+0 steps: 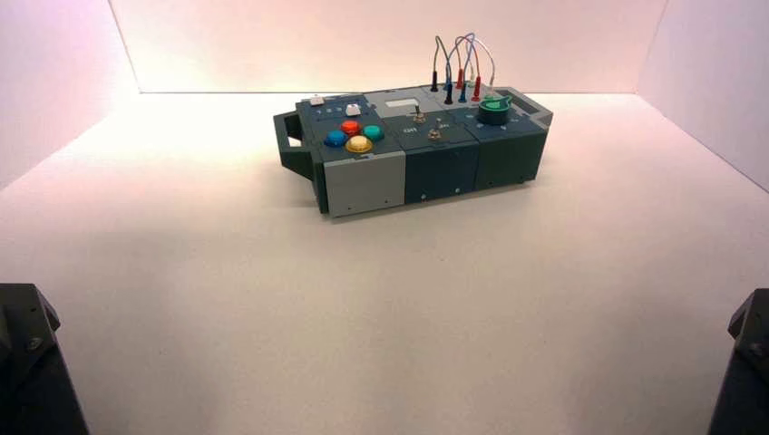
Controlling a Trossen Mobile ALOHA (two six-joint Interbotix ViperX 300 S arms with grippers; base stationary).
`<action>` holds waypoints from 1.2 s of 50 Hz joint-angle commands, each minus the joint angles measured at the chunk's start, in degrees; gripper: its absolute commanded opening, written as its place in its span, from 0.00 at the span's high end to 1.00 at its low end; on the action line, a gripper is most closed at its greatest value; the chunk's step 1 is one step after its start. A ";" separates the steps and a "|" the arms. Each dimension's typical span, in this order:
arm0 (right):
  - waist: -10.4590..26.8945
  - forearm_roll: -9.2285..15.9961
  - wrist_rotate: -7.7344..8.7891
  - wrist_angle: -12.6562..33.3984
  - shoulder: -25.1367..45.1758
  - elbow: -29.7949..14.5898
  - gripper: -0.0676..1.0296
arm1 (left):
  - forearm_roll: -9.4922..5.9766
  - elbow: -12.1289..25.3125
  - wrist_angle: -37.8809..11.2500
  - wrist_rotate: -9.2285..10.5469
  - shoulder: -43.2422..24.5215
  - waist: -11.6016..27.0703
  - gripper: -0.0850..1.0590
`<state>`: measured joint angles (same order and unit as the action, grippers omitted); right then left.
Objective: Flip the bottom switch off with the right gripper.
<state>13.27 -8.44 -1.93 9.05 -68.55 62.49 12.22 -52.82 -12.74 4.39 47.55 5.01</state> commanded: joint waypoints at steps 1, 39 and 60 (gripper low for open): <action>-0.09 0.53 -0.18 0.44 3.52 -2.20 0.96 | 0.00 4.13 -0.79 -0.18 -8.09 3.43 0.95; 6.24 9.23 -0.35 2.11 15.38 -4.48 0.96 | 0.35 10.11 -7.56 -1.23 -33.22 19.95 0.95; 17.49 11.34 -0.35 1.58 26.72 -7.38 0.96 | 0.35 16.88 -7.56 -4.39 -50.71 24.43 0.95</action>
<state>29.79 2.46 -2.02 11.16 -42.89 57.39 12.39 -38.94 -20.57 0.62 -1.05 29.44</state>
